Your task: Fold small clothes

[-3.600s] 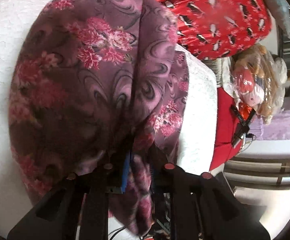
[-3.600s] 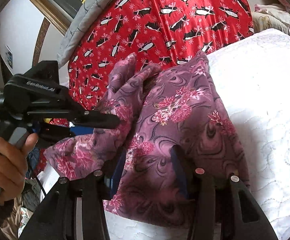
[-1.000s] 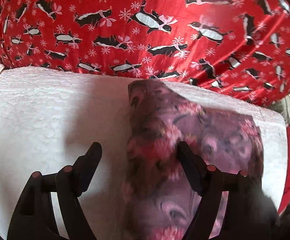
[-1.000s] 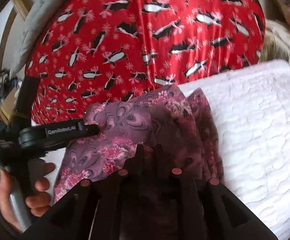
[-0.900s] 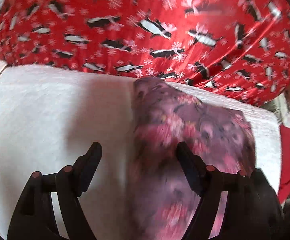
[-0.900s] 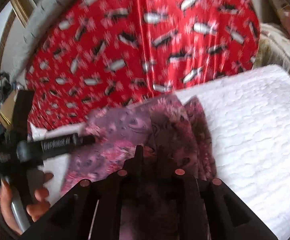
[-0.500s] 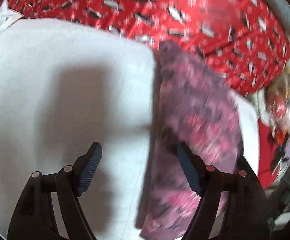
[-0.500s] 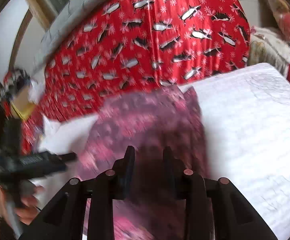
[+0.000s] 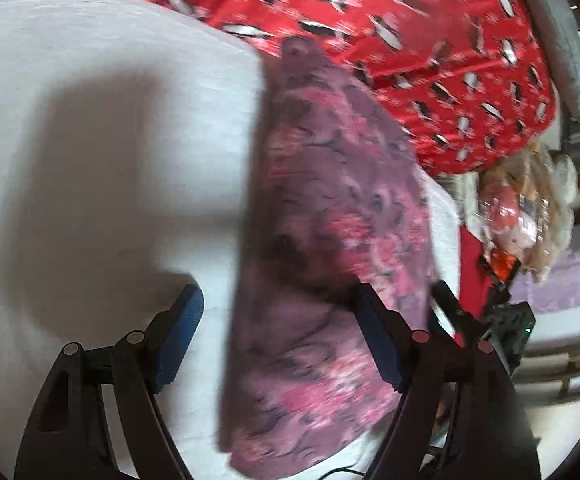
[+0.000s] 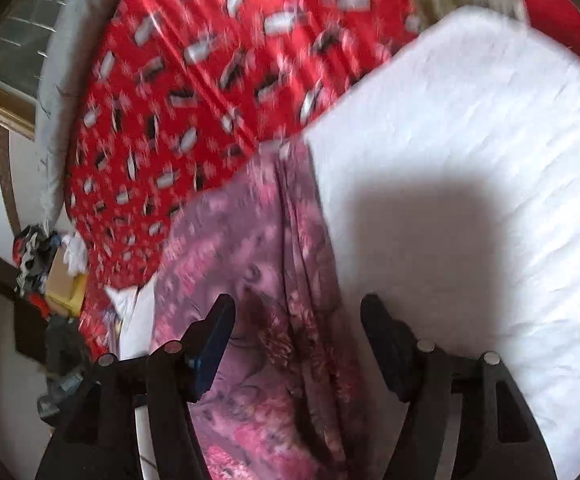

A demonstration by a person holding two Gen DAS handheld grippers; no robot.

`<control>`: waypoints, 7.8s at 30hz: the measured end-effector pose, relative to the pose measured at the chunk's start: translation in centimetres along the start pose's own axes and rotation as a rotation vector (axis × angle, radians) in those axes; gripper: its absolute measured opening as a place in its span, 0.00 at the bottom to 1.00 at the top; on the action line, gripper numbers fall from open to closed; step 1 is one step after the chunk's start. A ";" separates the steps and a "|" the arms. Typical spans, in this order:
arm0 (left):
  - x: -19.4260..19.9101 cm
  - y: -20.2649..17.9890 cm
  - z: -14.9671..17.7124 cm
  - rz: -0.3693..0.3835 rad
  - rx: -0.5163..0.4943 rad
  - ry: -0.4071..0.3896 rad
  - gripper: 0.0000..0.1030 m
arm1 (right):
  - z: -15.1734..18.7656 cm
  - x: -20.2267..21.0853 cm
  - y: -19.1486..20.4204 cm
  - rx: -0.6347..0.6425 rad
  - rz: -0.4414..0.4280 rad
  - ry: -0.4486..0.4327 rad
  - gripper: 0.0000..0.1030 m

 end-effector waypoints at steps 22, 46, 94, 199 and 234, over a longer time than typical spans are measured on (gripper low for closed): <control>4.3 -4.0 2.2 -0.094 -0.134 -0.137 0.33 | 2.4 2.6 10.9 0.342 0.059 -0.060 0.24; 14.7 11.6 17.2 -0.296 -0.048 -0.143 0.44 | 22.1 4.2 16.3 0.246 0.019 0.141 0.27; 15.1 12.3 18.4 -0.590 -0.358 -0.359 0.58 | 24.6 7.0 17.8 0.510 0.134 0.128 0.26; 13.4 11.5 16.7 -0.654 -0.264 -0.336 0.81 | 24.5 5.6 16.6 0.421 0.125 0.151 0.28; 12.6 15.1 24.8 -0.560 -0.194 -0.181 1.00 | 27.3 9.9 13.9 0.447 0.249 0.239 0.65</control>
Point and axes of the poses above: each gripper's, at about its wrist camera, not at the fingertips, and x roughly against the way its jaws point, y to its left, z to its underside, the point moved 1 cm from there along -x, roughly the way its jaws point, and after that the axes turned 7 degrees about -y, right-handed, at the moved point
